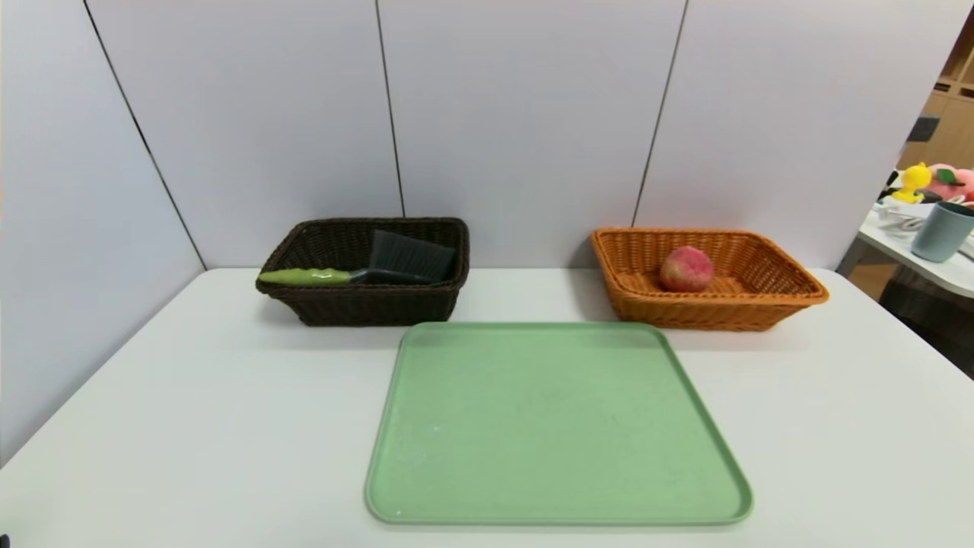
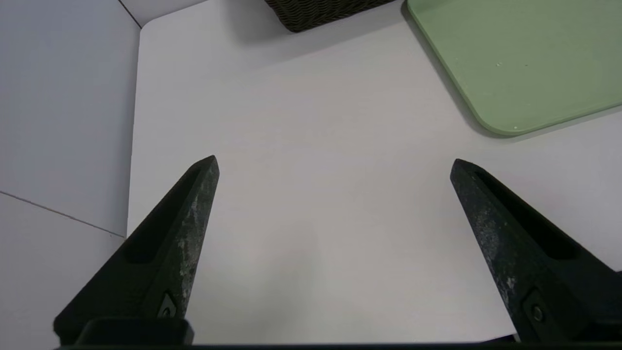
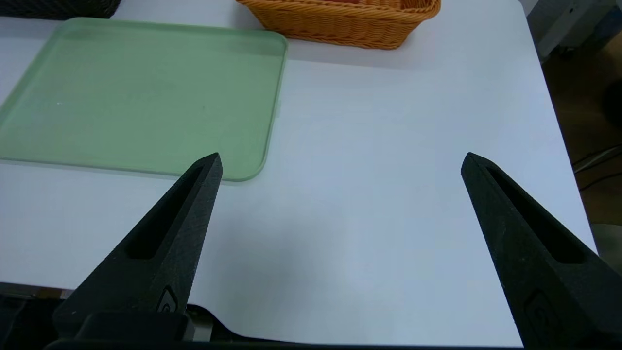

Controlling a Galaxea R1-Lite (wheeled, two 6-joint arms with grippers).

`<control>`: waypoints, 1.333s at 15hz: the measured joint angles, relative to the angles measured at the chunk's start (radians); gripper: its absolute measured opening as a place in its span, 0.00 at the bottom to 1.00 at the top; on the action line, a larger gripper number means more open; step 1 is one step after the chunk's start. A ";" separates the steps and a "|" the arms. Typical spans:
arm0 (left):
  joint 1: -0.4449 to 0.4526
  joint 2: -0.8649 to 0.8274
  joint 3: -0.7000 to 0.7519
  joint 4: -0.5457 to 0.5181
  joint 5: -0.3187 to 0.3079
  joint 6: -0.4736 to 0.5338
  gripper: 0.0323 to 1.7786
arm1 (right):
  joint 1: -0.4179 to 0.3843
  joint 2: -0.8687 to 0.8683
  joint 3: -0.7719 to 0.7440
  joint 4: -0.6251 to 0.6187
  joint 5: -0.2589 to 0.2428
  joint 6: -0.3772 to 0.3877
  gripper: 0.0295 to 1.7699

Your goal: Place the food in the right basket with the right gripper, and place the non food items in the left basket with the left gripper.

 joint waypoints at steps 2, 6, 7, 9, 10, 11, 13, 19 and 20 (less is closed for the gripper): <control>0.006 -0.055 0.044 -0.008 -0.001 0.000 0.95 | 0.013 -0.073 0.047 -0.003 0.008 0.001 0.96; 0.048 -0.146 0.099 -0.021 0.004 -0.003 0.95 | 0.023 -0.193 0.118 -0.050 0.010 0.004 0.96; 0.054 -0.163 0.121 -0.049 0.005 -0.003 0.95 | 0.023 -0.216 0.150 -0.093 0.009 0.003 0.96; 0.065 -0.191 0.188 -0.142 0.007 -0.003 0.95 | 0.025 -0.258 0.231 -0.195 0.004 -0.002 0.96; 0.071 -0.206 0.228 -0.189 0.007 -0.002 0.95 | 0.025 -0.280 0.266 -0.233 0.004 -0.004 0.96; 0.077 -0.224 0.263 -0.235 0.006 -0.003 0.95 | 0.025 -0.302 0.295 -0.256 0.006 -0.004 0.96; 0.085 -0.257 0.311 -0.267 0.007 -0.003 0.95 | 0.028 -0.338 0.328 -0.260 0.007 -0.005 0.96; 0.106 -0.378 0.455 -0.281 0.008 -0.003 0.95 | 0.039 -0.457 0.460 -0.299 0.004 -0.004 0.96; 0.109 -0.401 0.493 -0.297 0.008 -0.002 0.95 | 0.039 -0.475 0.492 -0.328 0.004 -0.004 0.96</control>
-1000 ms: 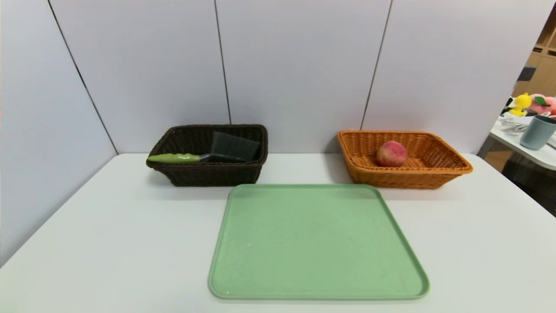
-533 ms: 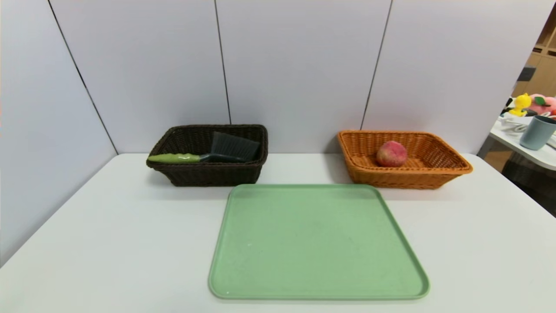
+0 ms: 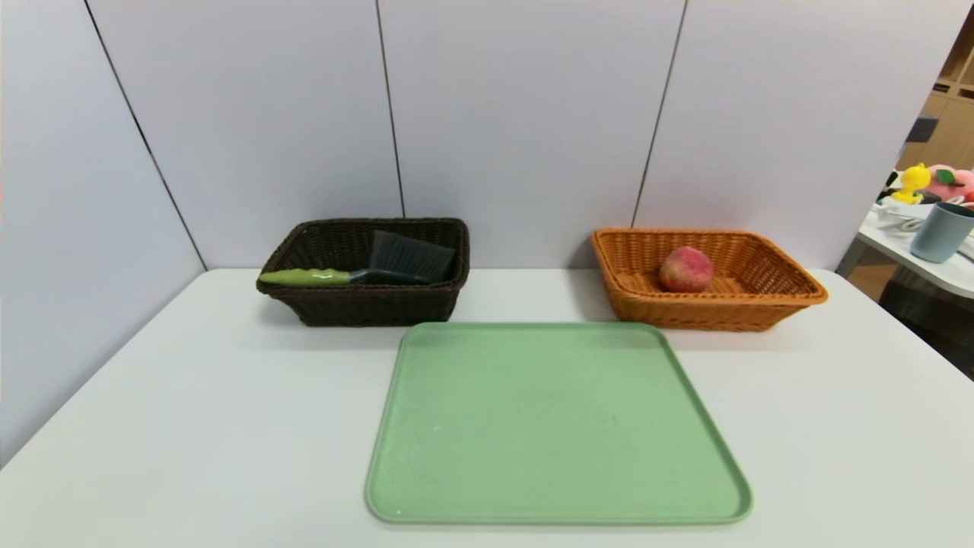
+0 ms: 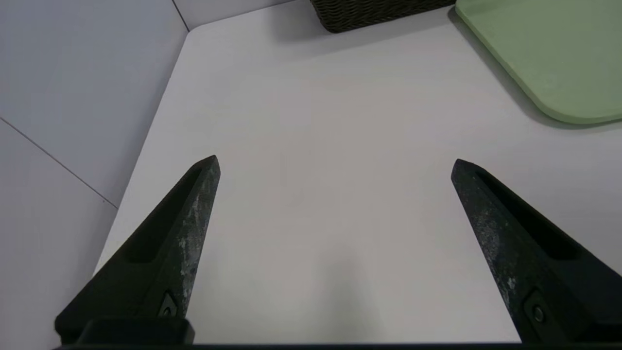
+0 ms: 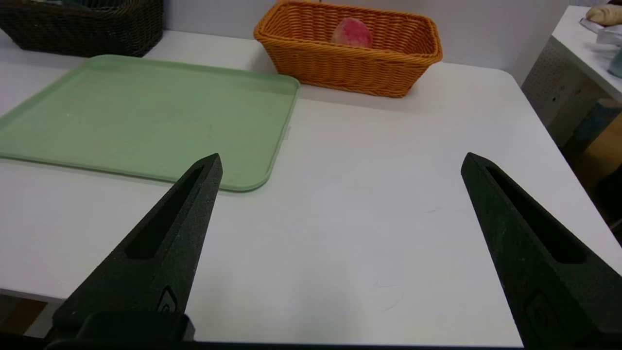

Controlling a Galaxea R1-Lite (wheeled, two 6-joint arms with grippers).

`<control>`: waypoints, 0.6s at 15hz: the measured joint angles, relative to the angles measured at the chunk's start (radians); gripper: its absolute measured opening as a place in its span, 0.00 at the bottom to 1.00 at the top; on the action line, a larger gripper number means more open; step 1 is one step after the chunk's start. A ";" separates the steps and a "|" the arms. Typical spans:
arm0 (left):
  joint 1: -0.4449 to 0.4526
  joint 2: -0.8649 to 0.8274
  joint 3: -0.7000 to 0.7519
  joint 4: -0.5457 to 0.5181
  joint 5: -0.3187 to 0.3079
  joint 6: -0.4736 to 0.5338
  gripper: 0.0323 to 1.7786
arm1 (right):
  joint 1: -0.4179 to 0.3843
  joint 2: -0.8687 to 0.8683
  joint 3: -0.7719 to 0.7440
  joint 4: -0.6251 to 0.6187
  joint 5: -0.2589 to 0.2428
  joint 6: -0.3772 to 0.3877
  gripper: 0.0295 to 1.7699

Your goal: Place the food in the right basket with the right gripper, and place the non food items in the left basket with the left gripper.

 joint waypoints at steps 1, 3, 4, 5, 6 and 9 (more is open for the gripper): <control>0.001 -0.019 0.035 -0.021 -0.001 0.000 0.95 | 0.000 -0.018 0.035 -0.032 0.000 0.000 0.96; 0.002 -0.060 0.095 -0.060 -0.003 0.003 0.95 | -0.001 -0.053 0.122 -0.109 -0.001 0.001 0.96; 0.003 -0.078 0.120 -0.066 -0.004 0.003 0.95 | -0.001 -0.067 0.168 -0.154 -0.005 0.001 0.96; 0.003 -0.091 0.145 -0.082 -0.004 0.001 0.95 | -0.002 -0.079 0.212 -0.212 -0.014 0.002 0.96; 0.003 -0.100 0.173 -0.117 -0.005 0.001 0.95 | -0.002 -0.087 0.259 -0.273 -0.024 0.002 0.96; 0.003 -0.113 0.253 -0.224 -0.043 -0.012 0.95 | -0.002 -0.099 0.387 -0.406 -0.050 0.000 0.96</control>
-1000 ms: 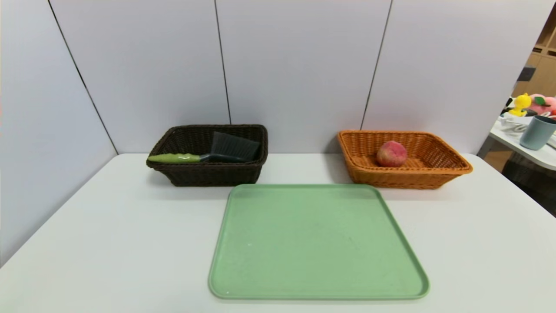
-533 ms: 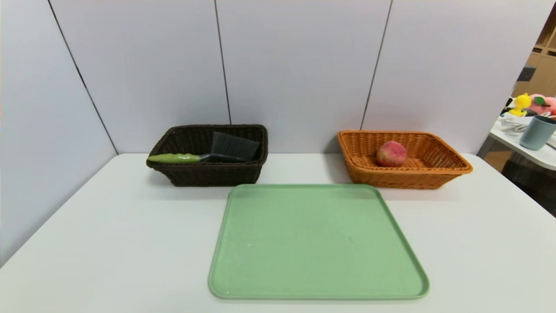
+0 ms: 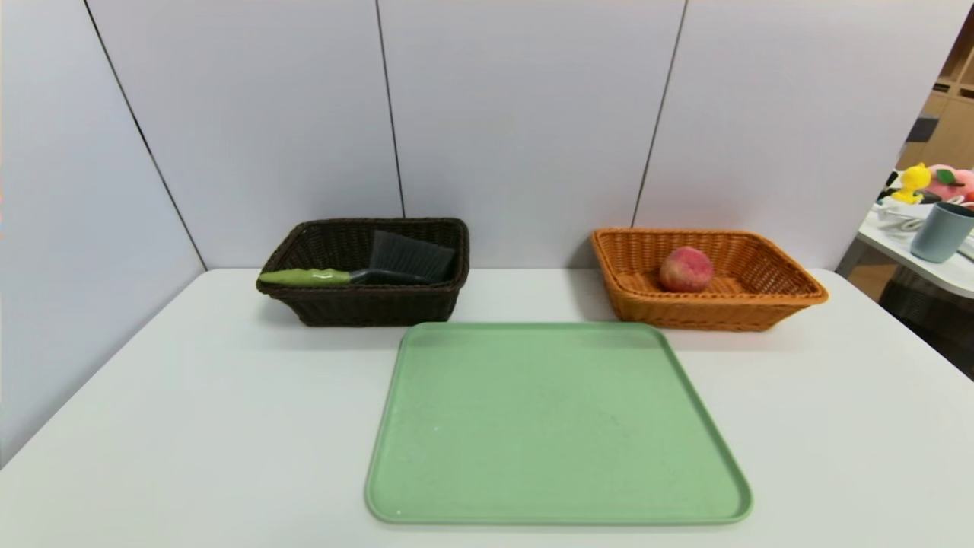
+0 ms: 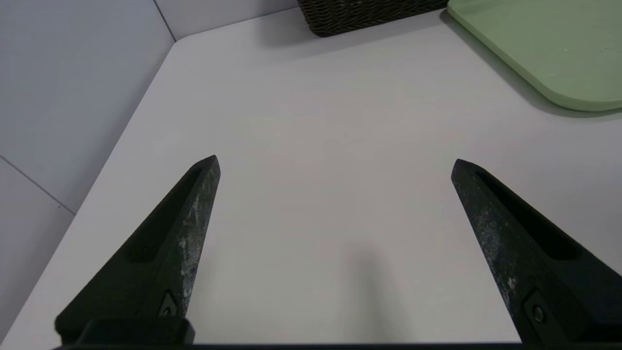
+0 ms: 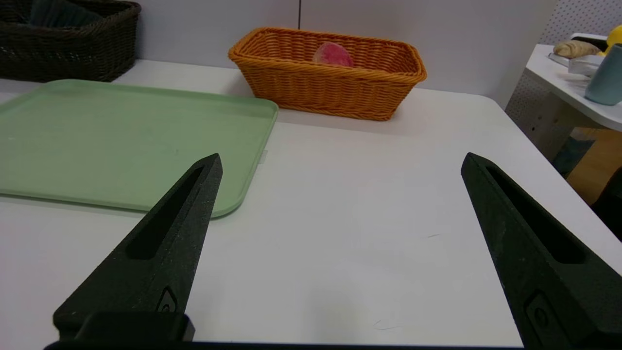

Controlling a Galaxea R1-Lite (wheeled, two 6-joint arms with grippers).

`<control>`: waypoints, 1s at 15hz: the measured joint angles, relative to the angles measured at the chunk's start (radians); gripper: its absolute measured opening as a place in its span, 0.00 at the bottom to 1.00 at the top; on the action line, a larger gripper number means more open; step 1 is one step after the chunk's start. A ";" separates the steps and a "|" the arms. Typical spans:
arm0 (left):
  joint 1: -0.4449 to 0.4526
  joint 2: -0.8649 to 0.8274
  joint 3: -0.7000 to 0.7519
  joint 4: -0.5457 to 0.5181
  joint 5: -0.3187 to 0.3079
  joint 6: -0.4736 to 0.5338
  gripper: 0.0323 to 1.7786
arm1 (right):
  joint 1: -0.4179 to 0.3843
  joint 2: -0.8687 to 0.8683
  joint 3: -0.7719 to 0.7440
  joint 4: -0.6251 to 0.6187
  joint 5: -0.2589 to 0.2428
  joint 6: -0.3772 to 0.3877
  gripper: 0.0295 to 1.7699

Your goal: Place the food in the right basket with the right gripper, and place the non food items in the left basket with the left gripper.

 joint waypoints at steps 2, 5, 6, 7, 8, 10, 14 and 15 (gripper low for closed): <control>0.000 -0.002 0.016 -0.008 -0.005 -0.017 0.95 | 0.000 -0.002 0.083 -0.071 -0.020 0.000 0.96; 0.000 -0.003 0.021 -0.008 0.002 -0.046 0.95 | 0.000 -0.002 0.149 -0.080 -0.033 0.028 0.96; 0.000 -0.003 0.021 -0.008 0.005 -0.056 0.95 | 0.001 -0.002 0.155 -0.079 -0.033 0.032 0.96; 0.000 -0.003 0.021 -0.008 0.008 -0.065 0.95 | 0.001 -0.002 0.157 -0.079 -0.033 0.032 0.96; 0.000 -0.003 0.022 -0.008 0.008 -0.071 0.95 | 0.001 -0.002 0.159 -0.079 -0.033 0.032 0.96; 0.000 -0.003 0.023 -0.008 0.007 -0.075 0.95 | 0.001 -0.002 0.159 -0.079 -0.034 0.032 0.96; 0.000 -0.003 0.025 -0.010 0.007 -0.076 0.95 | 0.000 -0.002 0.160 -0.077 -0.034 0.034 0.96; 0.000 -0.003 0.025 -0.010 0.007 -0.076 0.95 | 0.000 -0.002 0.160 -0.077 -0.034 0.039 0.96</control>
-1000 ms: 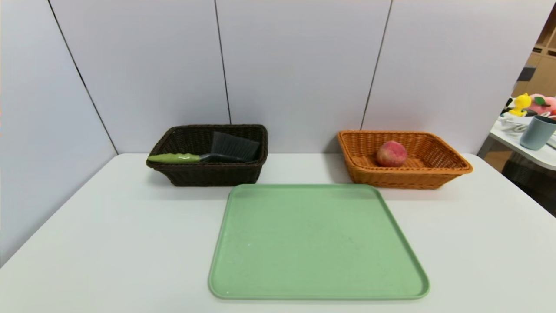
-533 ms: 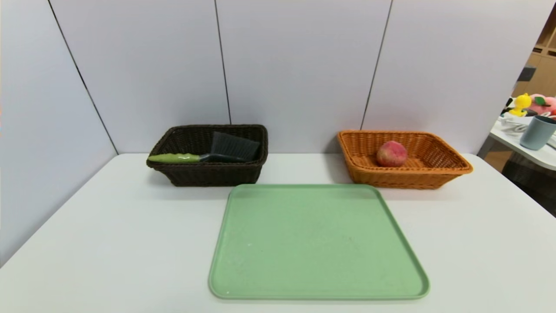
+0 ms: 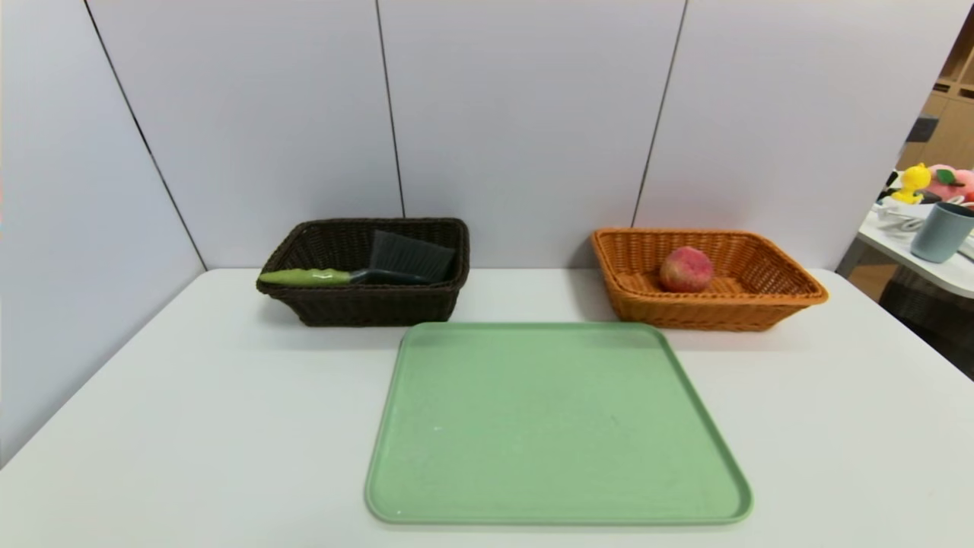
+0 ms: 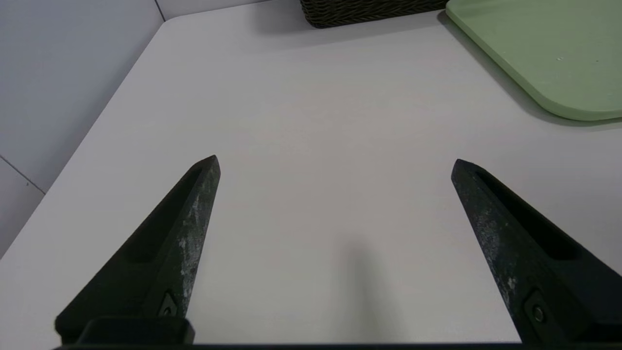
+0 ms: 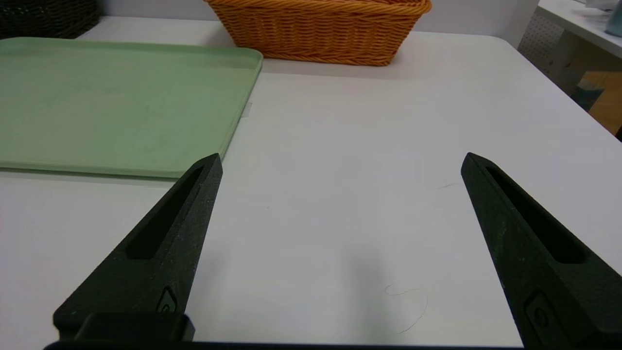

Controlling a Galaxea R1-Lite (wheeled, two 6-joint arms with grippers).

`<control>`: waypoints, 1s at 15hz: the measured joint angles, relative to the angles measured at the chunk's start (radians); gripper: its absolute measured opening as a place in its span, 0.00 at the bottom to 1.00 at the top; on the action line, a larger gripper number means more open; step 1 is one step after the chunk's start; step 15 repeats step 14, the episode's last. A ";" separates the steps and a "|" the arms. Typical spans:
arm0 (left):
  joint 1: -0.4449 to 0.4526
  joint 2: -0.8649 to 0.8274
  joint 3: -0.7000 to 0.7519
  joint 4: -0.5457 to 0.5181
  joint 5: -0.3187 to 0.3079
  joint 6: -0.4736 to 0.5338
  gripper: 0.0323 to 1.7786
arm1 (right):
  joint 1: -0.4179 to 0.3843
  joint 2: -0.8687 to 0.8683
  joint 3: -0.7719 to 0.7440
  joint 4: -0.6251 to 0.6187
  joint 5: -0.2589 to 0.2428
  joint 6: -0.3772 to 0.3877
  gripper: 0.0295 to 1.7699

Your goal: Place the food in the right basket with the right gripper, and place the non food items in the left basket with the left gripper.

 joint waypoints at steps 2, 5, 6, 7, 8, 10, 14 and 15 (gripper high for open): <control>0.000 0.000 0.000 0.000 0.000 0.000 0.95 | 0.000 0.000 0.000 0.001 0.000 0.003 0.96; 0.000 0.000 0.000 0.000 0.000 0.000 0.95 | 0.000 0.000 0.000 0.001 0.000 0.001 0.96; 0.000 0.000 0.000 0.000 0.000 0.001 0.95 | 0.000 0.000 0.000 0.000 0.001 -0.003 0.96; 0.000 0.000 0.000 0.000 0.000 0.000 0.95 | 0.000 0.000 0.000 0.000 0.001 -0.004 0.96; 0.000 0.000 0.000 0.000 0.000 0.000 0.95 | 0.000 0.000 0.000 0.000 0.001 -0.004 0.96; 0.000 0.000 0.000 0.000 -0.001 0.000 0.95 | 0.000 0.000 0.000 0.000 0.002 -0.003 0.96; 0.000 0.000 0.000 0.000 -0.001 0.000 0.95 | 0.001 0.000 0.000 0.000 0.000 0.003 0.96; 0.000 0.000 0.000 0.000 -0.001 0.000 0.95 | 0.001 0.000 0.000 0.000 0.000 0.003 0.96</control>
